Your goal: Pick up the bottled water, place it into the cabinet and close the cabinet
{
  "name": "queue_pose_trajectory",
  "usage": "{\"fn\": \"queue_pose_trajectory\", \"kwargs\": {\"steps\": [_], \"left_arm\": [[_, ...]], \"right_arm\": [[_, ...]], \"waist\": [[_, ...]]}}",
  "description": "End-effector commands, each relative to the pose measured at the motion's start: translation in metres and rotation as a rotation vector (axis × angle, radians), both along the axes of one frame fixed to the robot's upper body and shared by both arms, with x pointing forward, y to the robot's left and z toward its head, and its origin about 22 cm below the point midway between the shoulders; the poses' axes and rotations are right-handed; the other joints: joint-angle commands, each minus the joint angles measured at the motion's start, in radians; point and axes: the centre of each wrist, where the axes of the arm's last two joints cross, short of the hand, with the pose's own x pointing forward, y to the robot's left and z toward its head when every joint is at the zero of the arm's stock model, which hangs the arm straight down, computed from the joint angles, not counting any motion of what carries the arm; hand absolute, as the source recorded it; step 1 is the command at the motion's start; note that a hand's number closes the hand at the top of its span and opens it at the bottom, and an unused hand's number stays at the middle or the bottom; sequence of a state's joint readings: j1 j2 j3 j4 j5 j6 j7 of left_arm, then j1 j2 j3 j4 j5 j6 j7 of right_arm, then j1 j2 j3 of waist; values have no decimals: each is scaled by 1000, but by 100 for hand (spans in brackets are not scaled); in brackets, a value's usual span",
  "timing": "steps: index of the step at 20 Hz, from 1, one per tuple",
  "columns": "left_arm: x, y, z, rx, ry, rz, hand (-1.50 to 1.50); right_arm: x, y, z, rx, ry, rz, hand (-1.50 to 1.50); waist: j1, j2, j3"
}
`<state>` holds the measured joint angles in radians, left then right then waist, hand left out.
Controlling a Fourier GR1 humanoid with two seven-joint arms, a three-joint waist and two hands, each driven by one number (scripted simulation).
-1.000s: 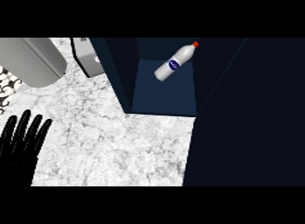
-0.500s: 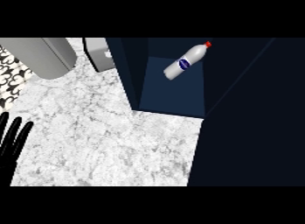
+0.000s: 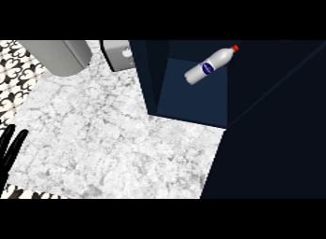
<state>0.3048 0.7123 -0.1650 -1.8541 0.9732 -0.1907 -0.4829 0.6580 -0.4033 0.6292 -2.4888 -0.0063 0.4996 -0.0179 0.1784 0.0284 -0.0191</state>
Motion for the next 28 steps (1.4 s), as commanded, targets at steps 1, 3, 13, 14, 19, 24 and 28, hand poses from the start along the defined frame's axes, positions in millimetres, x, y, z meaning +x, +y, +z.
{"fn": "queue_pose_trajectory", "kwargs": {"steps": [1, 3, 13, 14, 19, 24, 28], "left_arm": [[1, 5, 6, 24, 6, -30, -150], [2, 3, 8, 12, -9, -49, -150], [4, 13, 9, 23, -2, -40, -150], [4, 15, 8, 26, 0, -36, -150], [7, 17, 13, 36, -19, -37, -150], [7, 22, 14, 33, -14, -33, -150], [8, 22, 15, 34, -23, -49, -150]], "right_arm": [[-2, 25, 11, 22, -28, 175, 150], [4, 19, 14, -66, -78, 190, 150], [19, 17, 21, -161, -178, 272, 150], [21, 16, 22, -164, -186, 267, 150], [26, 14, 25, -194, -228, 283, 150], [30, 15, 21, -146, -201, 248, 150], [29, 18, 14, -104, -141, 270, 150]], "waist": [[28, 4, -1], [50, 3, -5], [44, -1, -9], [51, 1, -11], [50, -1, -12], [49, 12, -12], [57, 24, -10]]}}
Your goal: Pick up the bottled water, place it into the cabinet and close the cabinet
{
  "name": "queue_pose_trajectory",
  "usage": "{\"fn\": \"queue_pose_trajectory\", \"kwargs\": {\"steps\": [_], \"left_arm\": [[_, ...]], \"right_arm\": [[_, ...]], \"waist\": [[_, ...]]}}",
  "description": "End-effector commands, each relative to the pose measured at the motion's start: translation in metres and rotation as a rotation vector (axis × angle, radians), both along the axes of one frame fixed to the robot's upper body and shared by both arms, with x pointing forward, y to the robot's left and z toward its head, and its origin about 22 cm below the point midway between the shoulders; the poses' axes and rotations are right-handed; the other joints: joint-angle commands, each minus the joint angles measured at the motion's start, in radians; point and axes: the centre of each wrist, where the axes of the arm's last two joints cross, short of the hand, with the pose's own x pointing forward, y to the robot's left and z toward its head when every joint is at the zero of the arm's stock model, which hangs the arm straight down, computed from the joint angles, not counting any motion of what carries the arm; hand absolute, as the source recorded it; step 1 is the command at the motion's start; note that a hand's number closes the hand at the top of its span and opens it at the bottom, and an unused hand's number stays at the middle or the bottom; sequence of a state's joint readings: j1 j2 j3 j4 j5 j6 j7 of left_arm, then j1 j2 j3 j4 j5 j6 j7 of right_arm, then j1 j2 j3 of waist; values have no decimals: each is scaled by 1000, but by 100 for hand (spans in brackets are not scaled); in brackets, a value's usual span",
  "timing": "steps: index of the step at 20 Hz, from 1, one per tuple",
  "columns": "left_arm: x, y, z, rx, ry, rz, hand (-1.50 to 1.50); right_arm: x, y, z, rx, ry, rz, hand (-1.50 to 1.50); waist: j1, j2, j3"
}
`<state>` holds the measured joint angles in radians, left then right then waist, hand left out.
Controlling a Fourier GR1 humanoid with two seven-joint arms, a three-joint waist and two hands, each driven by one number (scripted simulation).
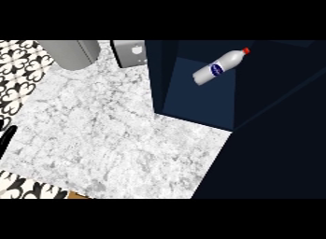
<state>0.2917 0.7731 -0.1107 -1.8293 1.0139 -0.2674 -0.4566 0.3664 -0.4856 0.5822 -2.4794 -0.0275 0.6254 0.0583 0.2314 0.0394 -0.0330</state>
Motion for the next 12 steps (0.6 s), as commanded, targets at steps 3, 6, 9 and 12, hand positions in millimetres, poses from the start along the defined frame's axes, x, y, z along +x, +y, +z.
{"fn": "queue_pose_trajectory", "kwargs": {"steps": [3, 6, 9, 12], "left_arm": [[3, 3, 4, 2, -21, -10, -150], [7, 1, 8, 3, -39, -32, -150], [9, 4, 9, 1, -47, -21, -150], [10, 7, 10, 9, -47, -21, -150]], "right_arm": [[-5, 22, -10, 96, 135, 76, 150], [-3, 22, -15, 108, 165, 89, 150], [0, 21, -16, 146, 174, 49, 150], [4, 18, -16, 135, 175, -14, 150]], "waist": [[39, 31, 4], [48, 43, 6], [52, 47, 7], [45, 44, 7]]}}
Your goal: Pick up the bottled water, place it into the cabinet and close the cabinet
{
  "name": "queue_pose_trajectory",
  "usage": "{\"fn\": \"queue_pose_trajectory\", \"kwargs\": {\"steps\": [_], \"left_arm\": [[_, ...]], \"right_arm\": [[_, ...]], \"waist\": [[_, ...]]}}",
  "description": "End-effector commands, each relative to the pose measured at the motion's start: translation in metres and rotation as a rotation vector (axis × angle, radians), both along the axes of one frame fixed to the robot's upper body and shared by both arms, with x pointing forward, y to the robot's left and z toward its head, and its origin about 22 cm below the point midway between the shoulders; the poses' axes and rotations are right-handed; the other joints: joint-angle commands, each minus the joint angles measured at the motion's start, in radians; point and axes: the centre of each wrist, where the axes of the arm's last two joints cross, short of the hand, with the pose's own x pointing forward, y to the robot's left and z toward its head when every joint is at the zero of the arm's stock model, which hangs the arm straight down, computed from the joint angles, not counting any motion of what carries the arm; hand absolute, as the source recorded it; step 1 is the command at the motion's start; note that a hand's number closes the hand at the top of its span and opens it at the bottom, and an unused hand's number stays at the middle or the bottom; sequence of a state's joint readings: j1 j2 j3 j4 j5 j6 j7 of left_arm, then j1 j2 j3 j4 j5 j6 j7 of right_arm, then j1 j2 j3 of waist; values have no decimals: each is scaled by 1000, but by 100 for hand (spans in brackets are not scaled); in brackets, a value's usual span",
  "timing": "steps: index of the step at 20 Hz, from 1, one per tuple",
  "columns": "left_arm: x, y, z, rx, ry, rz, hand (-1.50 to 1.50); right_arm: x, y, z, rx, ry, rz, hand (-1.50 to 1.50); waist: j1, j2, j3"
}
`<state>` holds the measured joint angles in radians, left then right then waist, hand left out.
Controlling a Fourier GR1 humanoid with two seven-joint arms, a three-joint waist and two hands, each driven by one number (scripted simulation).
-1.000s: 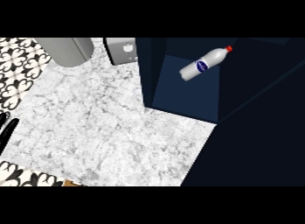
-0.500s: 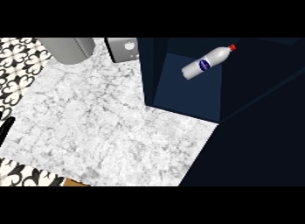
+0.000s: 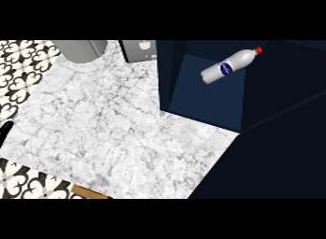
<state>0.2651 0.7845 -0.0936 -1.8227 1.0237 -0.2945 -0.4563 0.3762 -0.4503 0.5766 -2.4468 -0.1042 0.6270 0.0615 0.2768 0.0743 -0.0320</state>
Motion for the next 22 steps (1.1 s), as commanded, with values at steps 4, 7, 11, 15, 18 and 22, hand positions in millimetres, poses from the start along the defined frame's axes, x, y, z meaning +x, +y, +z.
{"fn": "queue_pose_trajectory", "kwargs": {"steps": [4, 7, 11, 15, 18, 22], "left_arm": [[3, 5, 2, 13, -3, -4, -150], [1, 4, -1, 8, 15, -6, -150], [4, 9, 0, 14, 8, 11, -150], [3, 9, -2, 8, 16, 0, -150], [5, 10, -1, 9, 9, 2, -150], [4, 9, -6, -11, 20, 9, -150]], "right_arm": [[14, 12, -2, 6, 16, -79, 150], [24, 12, 0, -68, -21, -100, 150], [37, 12, 2, -137, -45, -127, 150], [55, 22, -2, -150, -27, -170, 150], [74, 30, -7, -172, 1, -204, 150], [102, 47, -6, -180, 27, -224, 150]], "waist": [[-5, 2, 6], [-4, -7, 6], [-9, -4, 5], [-5, -6, 7], [-16, -8, 11], [-16, -10, 12]]}}
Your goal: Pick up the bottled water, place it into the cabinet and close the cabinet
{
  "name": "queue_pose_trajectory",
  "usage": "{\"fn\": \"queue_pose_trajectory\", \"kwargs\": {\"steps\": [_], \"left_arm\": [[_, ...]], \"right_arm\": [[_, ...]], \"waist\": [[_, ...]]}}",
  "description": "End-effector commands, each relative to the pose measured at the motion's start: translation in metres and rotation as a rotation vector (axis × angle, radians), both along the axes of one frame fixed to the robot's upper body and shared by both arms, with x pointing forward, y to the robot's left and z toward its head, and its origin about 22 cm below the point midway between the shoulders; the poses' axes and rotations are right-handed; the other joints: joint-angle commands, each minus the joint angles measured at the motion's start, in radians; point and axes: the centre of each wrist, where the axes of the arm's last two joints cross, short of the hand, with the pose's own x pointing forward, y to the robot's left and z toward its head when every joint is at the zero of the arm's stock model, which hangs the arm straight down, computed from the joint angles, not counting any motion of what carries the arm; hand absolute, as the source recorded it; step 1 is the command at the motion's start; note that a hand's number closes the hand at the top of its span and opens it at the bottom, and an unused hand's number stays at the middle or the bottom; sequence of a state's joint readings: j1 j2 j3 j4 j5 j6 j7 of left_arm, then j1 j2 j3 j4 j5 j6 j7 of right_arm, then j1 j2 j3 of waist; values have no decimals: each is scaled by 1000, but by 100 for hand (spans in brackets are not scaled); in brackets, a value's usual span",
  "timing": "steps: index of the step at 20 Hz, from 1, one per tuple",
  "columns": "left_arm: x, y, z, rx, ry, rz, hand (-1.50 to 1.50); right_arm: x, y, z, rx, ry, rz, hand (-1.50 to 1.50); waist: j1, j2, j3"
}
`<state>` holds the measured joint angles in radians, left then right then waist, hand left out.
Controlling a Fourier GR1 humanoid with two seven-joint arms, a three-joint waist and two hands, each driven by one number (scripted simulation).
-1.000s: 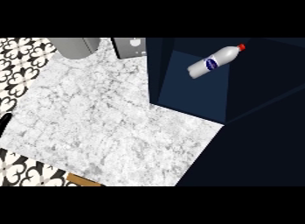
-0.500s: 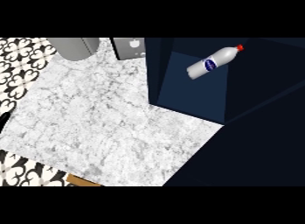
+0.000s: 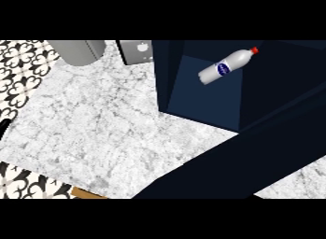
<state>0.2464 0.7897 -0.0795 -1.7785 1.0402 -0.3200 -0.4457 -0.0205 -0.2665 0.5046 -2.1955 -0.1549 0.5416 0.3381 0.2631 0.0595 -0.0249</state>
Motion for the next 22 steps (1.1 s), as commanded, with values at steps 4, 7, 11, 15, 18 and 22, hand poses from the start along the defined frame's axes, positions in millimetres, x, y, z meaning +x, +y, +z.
{"fn": "queue_pose_trajectory", "kwargs": {"steps": [4, 7, 11, 15, 18, 22], "left_arm": [[-1, 3, -5, 0, 16, 13, -150], [-2, 10, -6, 4, 27, 31, -150], [-2, 14, -8, -8, 29, 56, -150], [-1, 10, -10, -33, 13, 44, -150], [-4, 10, -14, -44, 21, 35, -150], [-6, 13, -18, -44, 37, 49, -150]], "right_arm": [[55, 32, -1, -11, 75, -182, 150], [80, 41, 11, 31, 62, -299, 150], [112, 60, 24, 62, 88, -446, 150], [145, 77, 40, 87, 85, -549, 150], [171, 77, 54, 151, 122, -651, 150], [190, 80, 57, 214, 208, -731, -150]], "waist": [[-22, -6, 11], [-31, -11, 13], [-59, -19, 16], [-43, -15, 18], [-44, -13, 20], [-56, -13, 22]]}}
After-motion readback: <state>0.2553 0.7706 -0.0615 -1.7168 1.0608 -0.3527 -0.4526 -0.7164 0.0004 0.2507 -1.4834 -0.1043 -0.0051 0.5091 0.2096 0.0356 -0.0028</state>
